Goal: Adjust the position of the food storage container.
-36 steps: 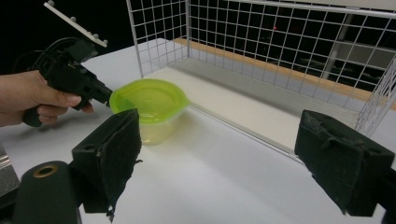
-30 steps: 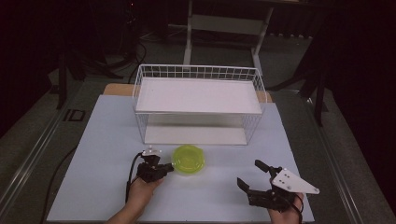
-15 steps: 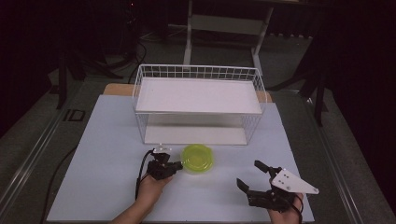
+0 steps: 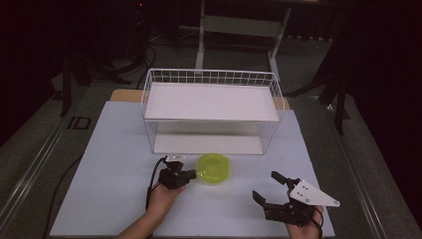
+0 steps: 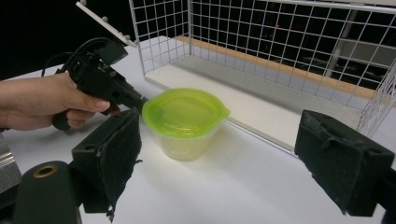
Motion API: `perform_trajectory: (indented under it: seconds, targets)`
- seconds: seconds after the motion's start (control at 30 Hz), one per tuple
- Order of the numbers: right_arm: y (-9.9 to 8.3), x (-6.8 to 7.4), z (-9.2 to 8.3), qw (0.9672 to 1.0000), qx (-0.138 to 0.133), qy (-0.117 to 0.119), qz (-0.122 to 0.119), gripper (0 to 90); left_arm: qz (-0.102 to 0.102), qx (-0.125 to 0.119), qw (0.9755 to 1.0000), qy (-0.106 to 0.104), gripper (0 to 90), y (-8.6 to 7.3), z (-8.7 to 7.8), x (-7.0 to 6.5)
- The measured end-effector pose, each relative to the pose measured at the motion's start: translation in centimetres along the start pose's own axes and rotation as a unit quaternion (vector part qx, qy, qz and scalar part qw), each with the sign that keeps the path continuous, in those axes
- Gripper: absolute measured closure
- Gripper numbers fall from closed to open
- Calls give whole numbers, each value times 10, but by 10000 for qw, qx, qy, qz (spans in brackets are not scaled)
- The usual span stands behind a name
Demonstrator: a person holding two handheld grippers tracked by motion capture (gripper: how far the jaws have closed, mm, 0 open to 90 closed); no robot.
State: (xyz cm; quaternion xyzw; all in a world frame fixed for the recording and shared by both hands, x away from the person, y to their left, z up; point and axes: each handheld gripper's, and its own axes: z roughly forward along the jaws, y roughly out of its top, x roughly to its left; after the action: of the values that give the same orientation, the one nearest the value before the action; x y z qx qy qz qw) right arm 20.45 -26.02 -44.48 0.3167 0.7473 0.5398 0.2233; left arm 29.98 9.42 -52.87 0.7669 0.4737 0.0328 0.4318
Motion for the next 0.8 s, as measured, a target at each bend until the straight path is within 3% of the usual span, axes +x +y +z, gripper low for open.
perform_trajectory:
  seconds: [0.17,0.27,0.3,0.33,0.43,0.47,0.63,0.7,0.77,0.8]
  targets:
    - [0,1,1,10000,17,13,-20,145,71,-161,9998,67,867,-3,-20,1]
    - [0,1,1,10000,32,25,-25,145,239,-268,9993,114,761,-7,-34,1]
    - [0,2,1,10000,49,41,-17,145,411,-328,9985,151,693,-11,-44,-1]
    - [0,2,2,10000,67,42,-23,145,411,-328,9985,151,634,-11,-44,-1]
    - [0,2,3,9999,79,60,-17,144,657,-413,9968,197,601,-16,-57,-5]
    - [0,3,3,9999,89,66,-27,145,762,-465,9959,160,535,-19,-64,-8]
    - [-1,4,5,9999,116,92,-34,144,853,-493,9950,153,442,-24,-75,-12]
    - [-1,4,6,9998,154,120,-26,144,935,-497,9944,-14,328,-26,-80,-13]
    - [-1,5,7,9997,186,128,-41,144,929,-500,9944,-21,114,-27,-83,-16]
    - [-1,6,8,9997,189,122,-56,144,896,-504,9945,-213,76,-27,-85,-17]
